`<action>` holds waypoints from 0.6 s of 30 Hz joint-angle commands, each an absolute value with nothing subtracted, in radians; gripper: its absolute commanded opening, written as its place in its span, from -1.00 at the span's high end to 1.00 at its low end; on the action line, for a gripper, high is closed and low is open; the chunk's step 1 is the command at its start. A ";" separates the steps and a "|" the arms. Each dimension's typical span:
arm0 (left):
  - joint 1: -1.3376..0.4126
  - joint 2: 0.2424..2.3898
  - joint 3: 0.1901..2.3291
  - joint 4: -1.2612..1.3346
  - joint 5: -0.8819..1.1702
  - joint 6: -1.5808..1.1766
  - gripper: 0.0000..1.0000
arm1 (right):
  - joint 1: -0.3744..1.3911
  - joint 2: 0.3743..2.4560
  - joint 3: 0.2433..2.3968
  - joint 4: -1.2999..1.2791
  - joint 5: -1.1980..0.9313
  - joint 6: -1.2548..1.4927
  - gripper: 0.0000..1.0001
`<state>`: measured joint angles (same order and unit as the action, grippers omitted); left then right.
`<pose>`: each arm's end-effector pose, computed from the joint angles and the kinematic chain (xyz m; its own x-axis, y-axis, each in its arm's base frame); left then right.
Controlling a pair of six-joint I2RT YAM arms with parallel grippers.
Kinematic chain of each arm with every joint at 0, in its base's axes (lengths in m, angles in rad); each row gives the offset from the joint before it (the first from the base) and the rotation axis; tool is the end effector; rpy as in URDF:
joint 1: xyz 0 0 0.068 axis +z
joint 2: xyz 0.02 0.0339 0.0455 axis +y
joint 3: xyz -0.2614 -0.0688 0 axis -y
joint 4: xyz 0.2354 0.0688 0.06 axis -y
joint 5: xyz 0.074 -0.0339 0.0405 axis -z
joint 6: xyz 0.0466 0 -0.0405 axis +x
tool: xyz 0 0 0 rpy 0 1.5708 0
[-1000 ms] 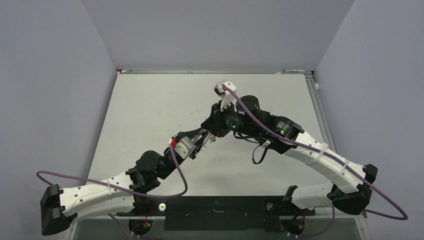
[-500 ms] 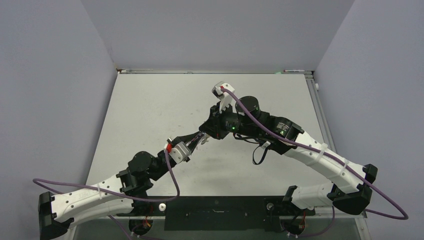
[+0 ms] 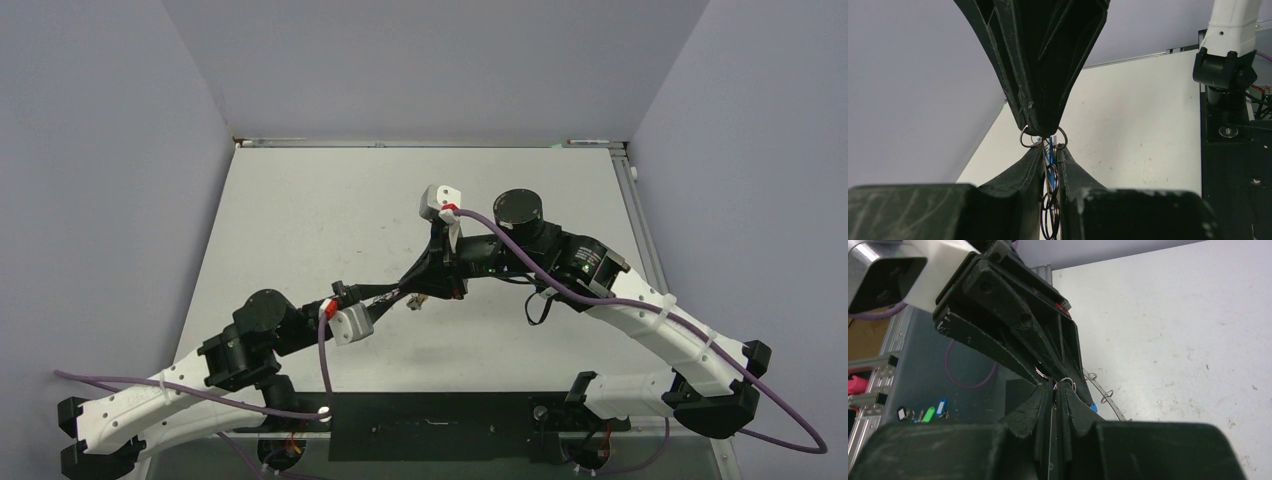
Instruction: Put the keys on the keyring
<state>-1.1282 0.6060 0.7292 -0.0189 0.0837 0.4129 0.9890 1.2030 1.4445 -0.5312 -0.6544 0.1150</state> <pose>0.0612 -0.1383 0.3634 0.4165 0.0549 -0.9075 0.8395 0.3599 0.4071 0.1118 0.2216 0.4403 -0.2688 -0.2430 -0.9320 -0.9589 -0.0236 0.2827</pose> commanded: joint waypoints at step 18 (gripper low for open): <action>-1.136 0.514 0.656 0.007 0.008 0.736 1.00 | 0.756 1.305 1.444 -0.454 -0.787 0.367 0.89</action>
<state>-1.1297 0.5415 0.6498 -0.0025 0.0048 0.6472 0.8059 1.3071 1.4368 -0.5129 -0.8192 0.3210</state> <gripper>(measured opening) 0.093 0.056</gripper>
